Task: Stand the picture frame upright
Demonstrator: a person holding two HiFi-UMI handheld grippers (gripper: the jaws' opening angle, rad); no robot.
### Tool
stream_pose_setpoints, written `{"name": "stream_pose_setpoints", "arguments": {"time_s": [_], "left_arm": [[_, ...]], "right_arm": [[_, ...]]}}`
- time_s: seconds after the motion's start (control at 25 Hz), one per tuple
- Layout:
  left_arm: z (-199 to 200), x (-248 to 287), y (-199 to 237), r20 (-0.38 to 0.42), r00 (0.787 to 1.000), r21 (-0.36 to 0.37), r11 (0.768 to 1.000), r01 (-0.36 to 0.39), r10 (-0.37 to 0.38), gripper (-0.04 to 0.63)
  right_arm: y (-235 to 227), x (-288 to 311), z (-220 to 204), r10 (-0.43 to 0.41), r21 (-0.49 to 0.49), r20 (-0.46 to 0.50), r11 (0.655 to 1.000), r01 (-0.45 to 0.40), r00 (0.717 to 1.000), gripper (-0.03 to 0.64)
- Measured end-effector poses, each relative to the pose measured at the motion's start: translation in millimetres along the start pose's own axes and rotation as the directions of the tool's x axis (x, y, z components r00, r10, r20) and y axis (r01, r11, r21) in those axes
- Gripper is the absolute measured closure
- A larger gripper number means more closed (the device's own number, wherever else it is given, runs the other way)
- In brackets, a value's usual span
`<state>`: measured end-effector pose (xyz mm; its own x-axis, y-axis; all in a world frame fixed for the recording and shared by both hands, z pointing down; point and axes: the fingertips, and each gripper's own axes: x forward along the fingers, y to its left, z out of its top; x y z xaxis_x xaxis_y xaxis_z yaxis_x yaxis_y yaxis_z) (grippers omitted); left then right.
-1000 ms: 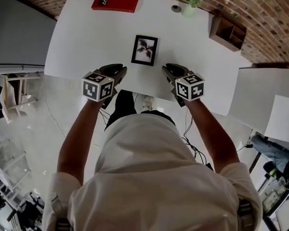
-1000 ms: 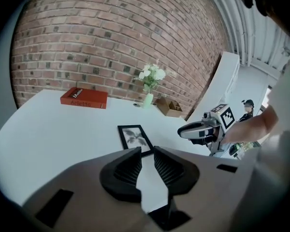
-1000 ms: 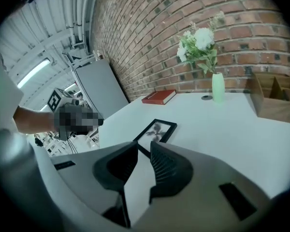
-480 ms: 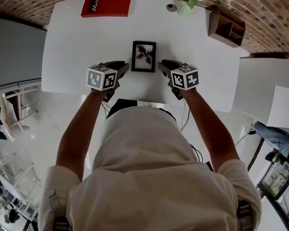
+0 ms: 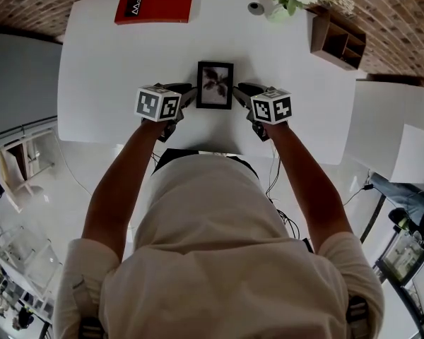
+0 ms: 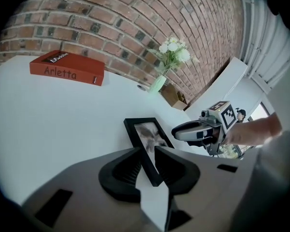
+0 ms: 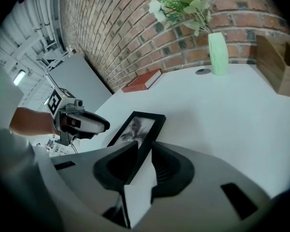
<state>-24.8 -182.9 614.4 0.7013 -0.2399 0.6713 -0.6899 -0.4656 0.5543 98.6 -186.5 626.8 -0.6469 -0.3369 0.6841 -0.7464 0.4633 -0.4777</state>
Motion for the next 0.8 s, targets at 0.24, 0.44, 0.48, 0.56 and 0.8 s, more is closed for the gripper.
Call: {"name": "stream_pose_setpoints", "arguments": {"time_s": [0.24, 0.44, 0.48, 0.56, 0.8], "left_arm": [[0.7, 15.4, 7.5, -0.032, 0.999, -0.018, 1.0, 0.02, -0.021, 0.503], [1.0, 22.7, 11.7, -0.051, 0.998, -0.028, 0.999, 0.024, -0.025, 0.503], [0.5, 24.0, 12.2, -0.057, 0.998, -0.028, 0.999, 0.024, -0.025, 0.503], [-0.8, 26.7, 13.4, -0.068, 0.997, -0.028, 0.999, 0.024, -0.026, 0.503], [-5.3, 34.8, 14.6, -0.1, 0.994, -0.04, 0.998, 0.043, -0.047, 0.503]], "right_arm": [[-5.5, 10.9, 0.8, 0.011, 0.026, -0.028, 1.0, -0.011, 1.0, 0.534], [-6.5, 18.2, 1.9, 0.017, 0.037, -0.047, 0.999, -0.016, 0.999, 0.534], [-6.1, 19.6, 2.2, 0.02, 0.039, -0.051, 0.999, -0.018, 0.998, 0.534], [-5.9, 22.5, 2.7, 0.025, 0.041, -0.061, 0.999, -0.022, 0.998, 0.534], [-5.7, 27.8, 2.6, 0.037, 0.059, -0.078, 0.998, -0.032, 0.996, 0.534]]}}
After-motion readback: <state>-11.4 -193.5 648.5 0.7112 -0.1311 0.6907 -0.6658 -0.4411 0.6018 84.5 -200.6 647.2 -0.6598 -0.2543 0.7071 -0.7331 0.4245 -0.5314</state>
